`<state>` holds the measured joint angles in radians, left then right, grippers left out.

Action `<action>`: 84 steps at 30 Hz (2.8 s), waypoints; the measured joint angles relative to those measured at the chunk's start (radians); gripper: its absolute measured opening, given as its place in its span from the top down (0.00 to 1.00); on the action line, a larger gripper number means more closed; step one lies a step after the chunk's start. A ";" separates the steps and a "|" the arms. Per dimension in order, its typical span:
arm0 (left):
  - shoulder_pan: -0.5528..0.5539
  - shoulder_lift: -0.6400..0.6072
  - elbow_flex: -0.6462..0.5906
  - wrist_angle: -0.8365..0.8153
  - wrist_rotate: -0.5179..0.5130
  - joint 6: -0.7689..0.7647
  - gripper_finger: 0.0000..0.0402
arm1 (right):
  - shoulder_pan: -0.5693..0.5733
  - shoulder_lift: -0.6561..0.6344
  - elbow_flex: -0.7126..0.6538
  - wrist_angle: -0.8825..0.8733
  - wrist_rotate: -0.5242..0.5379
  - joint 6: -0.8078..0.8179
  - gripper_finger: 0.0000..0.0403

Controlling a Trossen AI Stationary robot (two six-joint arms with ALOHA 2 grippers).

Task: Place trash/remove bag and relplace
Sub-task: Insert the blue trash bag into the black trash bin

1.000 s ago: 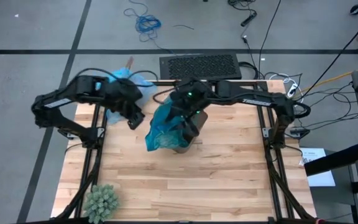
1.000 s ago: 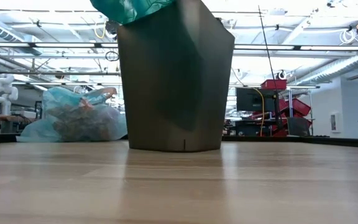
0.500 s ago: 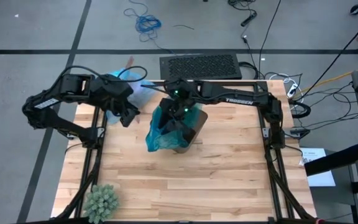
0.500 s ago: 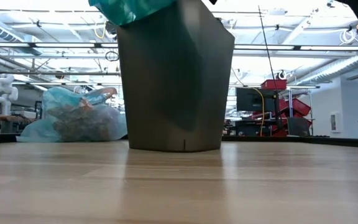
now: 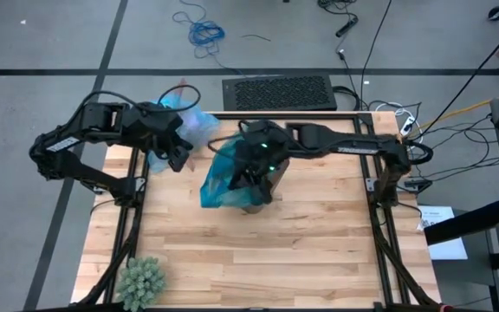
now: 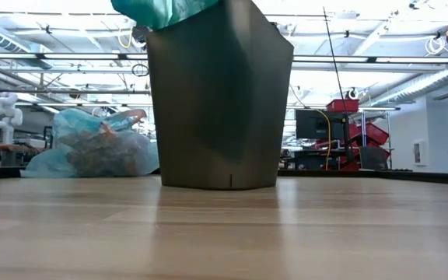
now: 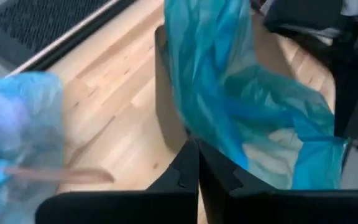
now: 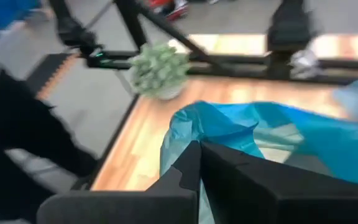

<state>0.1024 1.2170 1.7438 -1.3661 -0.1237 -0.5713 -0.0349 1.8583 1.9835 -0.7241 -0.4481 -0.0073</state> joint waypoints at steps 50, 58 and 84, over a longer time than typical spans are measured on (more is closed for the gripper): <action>-0.115 0.215 -0.186 0.139 -0.076 0.394 0.41 | 0.296 -0.059 -0.047 -0.184 0.714 0.386 1.00; -0.109 0.197 -0.186 0.097 -0.090 0.394 0.92 | 0.298 -0.061 -0.047 -0.184 0.724 0.388 1.00; -0.073 0.085 -0.213 0.116 -0.094 0.077 1.00 | 0.483 -0.091 -0.046 -0.402 1.078 0.715 1.00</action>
<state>0.0295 1.3017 1.5311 -1.2500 -0.2176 -0.4940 0.4484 1.7672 1.9373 -1.1258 0.6302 0.7077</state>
